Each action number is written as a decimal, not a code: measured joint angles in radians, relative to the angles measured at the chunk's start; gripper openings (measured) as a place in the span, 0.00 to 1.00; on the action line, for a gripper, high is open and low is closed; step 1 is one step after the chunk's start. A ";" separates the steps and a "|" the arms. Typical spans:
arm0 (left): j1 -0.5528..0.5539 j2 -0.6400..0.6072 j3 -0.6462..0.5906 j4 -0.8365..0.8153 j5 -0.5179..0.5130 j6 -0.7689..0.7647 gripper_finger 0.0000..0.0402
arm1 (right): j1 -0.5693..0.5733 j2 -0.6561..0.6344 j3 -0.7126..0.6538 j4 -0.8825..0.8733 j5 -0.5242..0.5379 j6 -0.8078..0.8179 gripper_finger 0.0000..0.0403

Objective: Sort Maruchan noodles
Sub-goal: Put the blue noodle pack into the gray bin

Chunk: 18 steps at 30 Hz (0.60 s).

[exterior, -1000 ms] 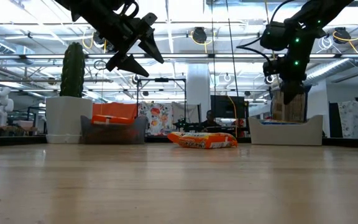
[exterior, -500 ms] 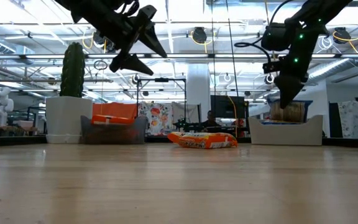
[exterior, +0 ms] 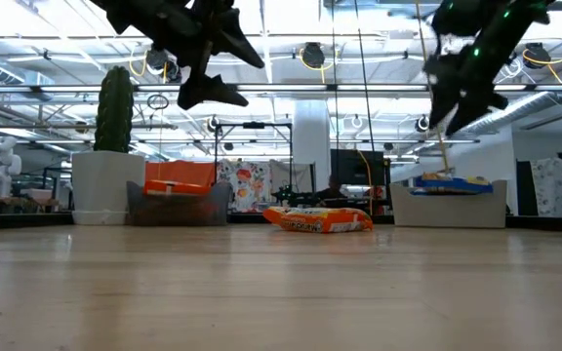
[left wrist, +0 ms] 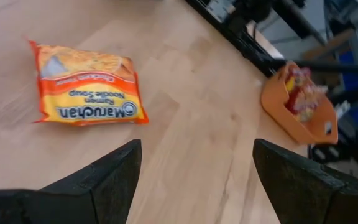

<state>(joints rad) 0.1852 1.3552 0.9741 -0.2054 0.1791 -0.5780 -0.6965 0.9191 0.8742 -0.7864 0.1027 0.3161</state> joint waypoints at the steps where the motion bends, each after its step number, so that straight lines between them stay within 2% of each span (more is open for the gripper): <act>1: -0.006 0.000 0.000 0.000 0.004 0.019 0.77 | 0.013 -0.021 0.002 0.009 -0.017 0.054 0.60; 6: -0.020 0.000 0.000 0.000 0.008 0.093 0.77 | 0.104 -0.103 0.003 0.046 -0.130 0.318 0.60; 8: -0.024 0.000 0.000 0.000 0.008 0.107 0.77 | 0.162 -0.116 0.003 0.061 -0.138 0.406 0.60; 13: -0.037 0.000 0.000 -0.002 0.027 0.113 0.77 | 0.332 -0.103 0.003 0.109 -0.065 0.581 0.59; 18: -0.059 0.000 0.000 -0.047 0.029 0.170 0.77 | 0.474 -0.032 0.003 0.125 0.023 0.650 0.53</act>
<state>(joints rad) 0.1261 1.3548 0.9737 -0.2523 0.2085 -0.4077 -0.2227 0.8871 0.8772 -0.6617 0.1255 0.9656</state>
